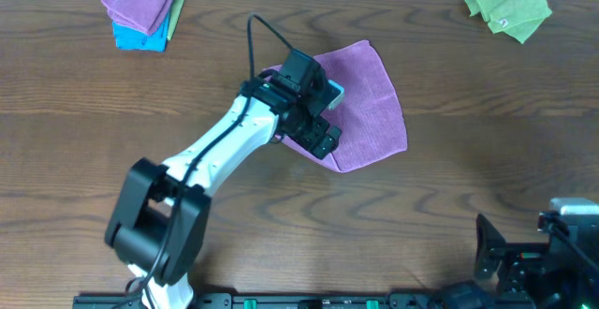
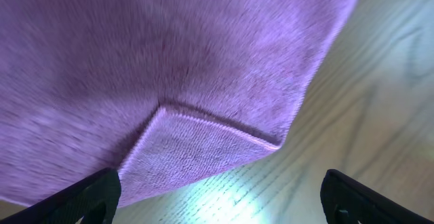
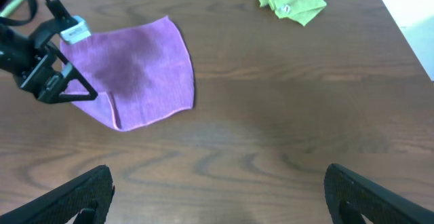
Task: Fold the cloth
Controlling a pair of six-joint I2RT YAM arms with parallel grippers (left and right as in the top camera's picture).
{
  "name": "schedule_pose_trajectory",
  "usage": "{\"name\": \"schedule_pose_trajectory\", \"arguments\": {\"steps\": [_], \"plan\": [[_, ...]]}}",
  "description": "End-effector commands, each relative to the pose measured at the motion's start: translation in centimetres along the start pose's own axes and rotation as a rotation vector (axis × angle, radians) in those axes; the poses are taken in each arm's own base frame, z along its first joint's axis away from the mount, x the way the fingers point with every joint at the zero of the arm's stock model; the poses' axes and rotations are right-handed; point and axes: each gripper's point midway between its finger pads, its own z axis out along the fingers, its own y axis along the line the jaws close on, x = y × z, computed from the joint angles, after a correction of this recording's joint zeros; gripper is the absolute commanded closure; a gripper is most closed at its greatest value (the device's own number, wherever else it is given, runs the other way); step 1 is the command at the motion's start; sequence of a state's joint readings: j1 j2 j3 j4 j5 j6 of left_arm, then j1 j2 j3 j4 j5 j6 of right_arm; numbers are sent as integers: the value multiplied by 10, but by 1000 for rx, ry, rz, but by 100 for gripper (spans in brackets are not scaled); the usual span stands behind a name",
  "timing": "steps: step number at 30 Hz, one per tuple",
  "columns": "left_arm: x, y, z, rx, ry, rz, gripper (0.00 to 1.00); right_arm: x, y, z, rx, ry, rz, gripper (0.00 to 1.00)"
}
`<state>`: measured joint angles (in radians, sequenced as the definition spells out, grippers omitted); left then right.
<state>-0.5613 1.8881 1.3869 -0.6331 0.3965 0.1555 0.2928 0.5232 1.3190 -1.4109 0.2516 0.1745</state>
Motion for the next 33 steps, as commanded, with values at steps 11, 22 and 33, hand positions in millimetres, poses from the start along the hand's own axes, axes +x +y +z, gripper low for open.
{"name": "schedule_pose_trajectory", "arguments": {"steps": [11,22,33], "plan": [[17,19,35,-222,94,-51,3,10,-6,1,32,46,-21,1],[3,29,57,-270,41,-26,37,12,-6,0,34,54,-23,1],[5,31,61,-270,47,-27,50,13,-6,0,35,59,-25,1]]}}
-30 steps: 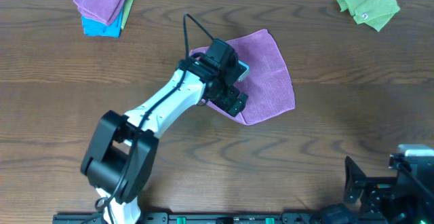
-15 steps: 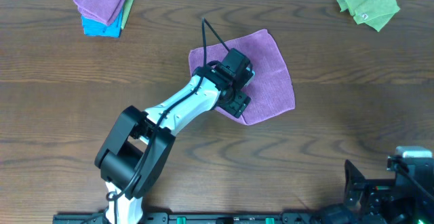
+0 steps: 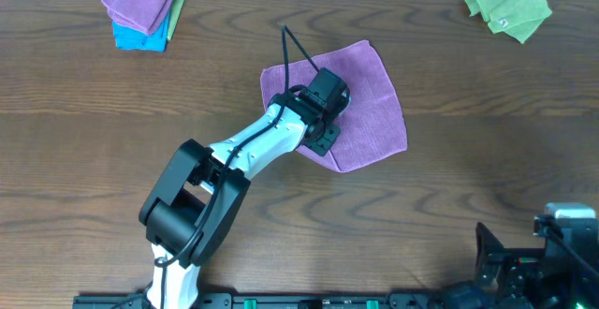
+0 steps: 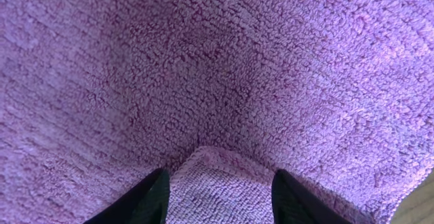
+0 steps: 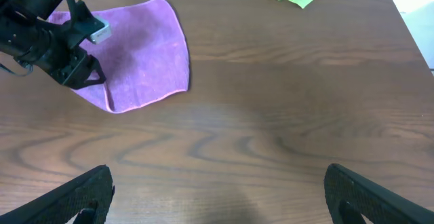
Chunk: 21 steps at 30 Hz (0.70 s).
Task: Fold the cloth
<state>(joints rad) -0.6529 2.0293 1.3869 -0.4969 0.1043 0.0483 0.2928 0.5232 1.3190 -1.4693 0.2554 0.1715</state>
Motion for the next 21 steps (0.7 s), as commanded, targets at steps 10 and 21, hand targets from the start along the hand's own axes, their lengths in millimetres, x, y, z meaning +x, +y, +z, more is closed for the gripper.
{"name": "schedule_pose_trajectory", "arguments": {"steps": [10,21], "plan": [[6,2,10,-12,27,-3,51,-1,-4,1,28,3,-10,1],[9,7,16,-39,37,-4,53,-1,-6,1,37,1,-10,1]]}}
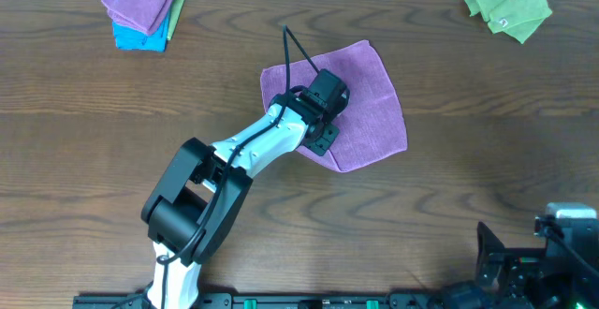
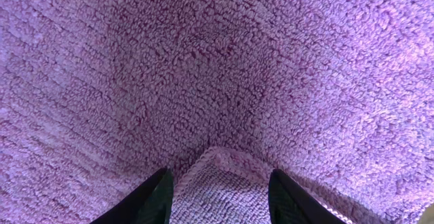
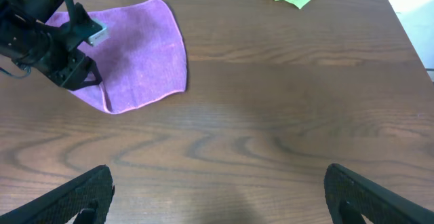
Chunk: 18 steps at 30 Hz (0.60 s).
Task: Fold the cloth
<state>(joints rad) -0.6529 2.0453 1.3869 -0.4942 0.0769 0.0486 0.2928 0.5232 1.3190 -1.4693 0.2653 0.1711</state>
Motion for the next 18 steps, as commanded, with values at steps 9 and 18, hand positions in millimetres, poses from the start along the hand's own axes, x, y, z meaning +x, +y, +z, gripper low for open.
{"name": "schedule_pose_trajectory", "arguments": {"steps": [9,18], "plan": [[0,-3,11,11,4,-26,59,-1,-4,1,27,2,-10,1],[-3,-6,11,29,-8,-28,74,-1,-4,1,27,3,-10,1]]}}
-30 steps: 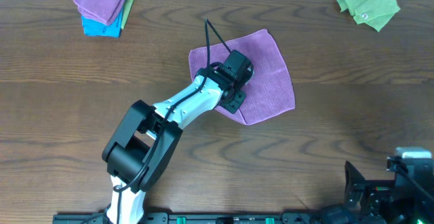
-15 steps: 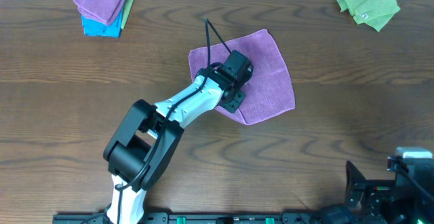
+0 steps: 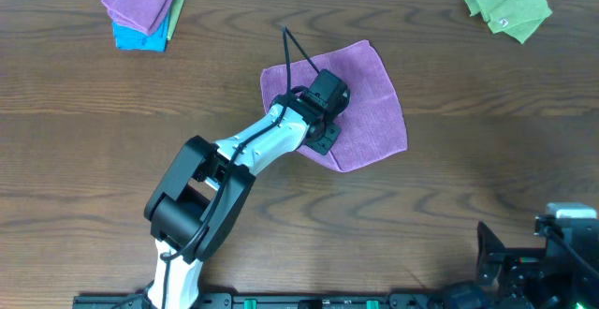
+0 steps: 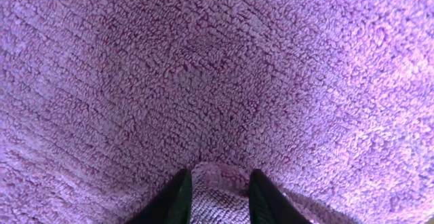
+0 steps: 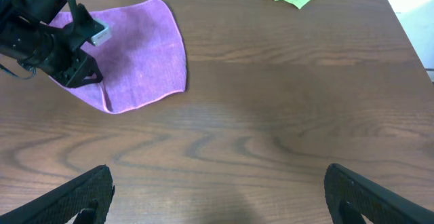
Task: Fold the cloth
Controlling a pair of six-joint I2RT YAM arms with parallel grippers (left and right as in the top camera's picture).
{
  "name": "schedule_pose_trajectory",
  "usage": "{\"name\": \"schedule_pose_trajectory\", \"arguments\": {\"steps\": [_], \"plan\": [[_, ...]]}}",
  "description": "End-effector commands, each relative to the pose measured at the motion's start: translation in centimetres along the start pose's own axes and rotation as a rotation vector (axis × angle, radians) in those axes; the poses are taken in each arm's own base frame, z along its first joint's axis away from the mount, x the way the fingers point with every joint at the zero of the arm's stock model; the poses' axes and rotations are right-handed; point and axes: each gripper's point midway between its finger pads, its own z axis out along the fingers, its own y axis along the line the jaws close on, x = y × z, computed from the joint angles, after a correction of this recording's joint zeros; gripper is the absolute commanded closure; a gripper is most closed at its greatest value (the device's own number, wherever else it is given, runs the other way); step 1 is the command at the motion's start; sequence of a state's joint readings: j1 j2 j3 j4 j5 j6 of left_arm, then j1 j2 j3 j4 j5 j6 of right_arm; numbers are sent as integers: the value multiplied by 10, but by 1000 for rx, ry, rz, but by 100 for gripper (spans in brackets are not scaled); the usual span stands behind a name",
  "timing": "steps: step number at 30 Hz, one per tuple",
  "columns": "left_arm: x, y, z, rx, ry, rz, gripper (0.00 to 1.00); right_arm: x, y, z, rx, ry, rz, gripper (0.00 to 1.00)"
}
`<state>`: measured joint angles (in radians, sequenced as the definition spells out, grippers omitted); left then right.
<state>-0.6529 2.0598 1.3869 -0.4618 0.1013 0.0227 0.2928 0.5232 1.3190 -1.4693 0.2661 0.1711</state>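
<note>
A purple cloth (image 3: pixel 370 89) lies spread flat in the middle of the table, also visible in the right wrist view (image 5: pixel 146 44). My left gripper (image 3: pixel 323 136) is pressed down on its near-left corner. In the left wrist view the purple cloth (image 4: pixel 203 61) fills the frame, and the left gripper (image 4: pixel 217 200) has its two dark fingers (image 4: pixel 178 195) pinched close on a small raised fold of the turned-over corner. My right gripper (image 5: pixel 217 197) is wide open over bare wood at the near right, far from the cloth.
A crumpled green cloth (image 3: pixel 505 9) lies at the far right corner. A stack of folded purple and blue cloths (image 3: pixel 140 9) sits at the far left. The brown wooden table (image 3: pixel 487 140) shows its right edge in the right wrist view.
The left fingers have drawn closer together, squeezing the turned-over corner of the purple cloth into a narrower ridge. The left arm, the cloth's outline and the right arm look unchanged.
At first the left gripper hung wide open above the cloth's near-left corner, which lay flipped over. Then it was down on the cloth with a finger on each side of that flipped corner. It stayed there, and now the fingers pinch the corner.
</note>
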Motion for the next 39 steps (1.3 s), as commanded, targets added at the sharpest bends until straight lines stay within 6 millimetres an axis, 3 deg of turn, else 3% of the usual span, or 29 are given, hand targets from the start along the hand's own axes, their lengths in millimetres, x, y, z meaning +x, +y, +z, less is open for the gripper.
{"name": "schedule_pose_trajectory", "arguments": {"steps": [1,6,9,14,20,32,39], "plan": [[2,-1,5,4,9,-3,74,-1,-4,1,26,3,-10,1],[0,-1,8,4,3,-10,83,-1,-4,1,26,3,-10,1],[2,-1,11,4,8,-37,94,-1,-4,1,26,3,-9,1],[4,-1,11,3,16,-37,94,-1,-4,1,26,2,-10,1],[21,0,8,-8,86,-104,94,-4,-5,1,32,-9,-7,1],[5,-3,-47,-1,11,-135,94,-10,-4,1,28,-35,-41,1],[39,-2,-52,-18,147,-167,94,-10,-3,1,28,-36,-66,1]]}}
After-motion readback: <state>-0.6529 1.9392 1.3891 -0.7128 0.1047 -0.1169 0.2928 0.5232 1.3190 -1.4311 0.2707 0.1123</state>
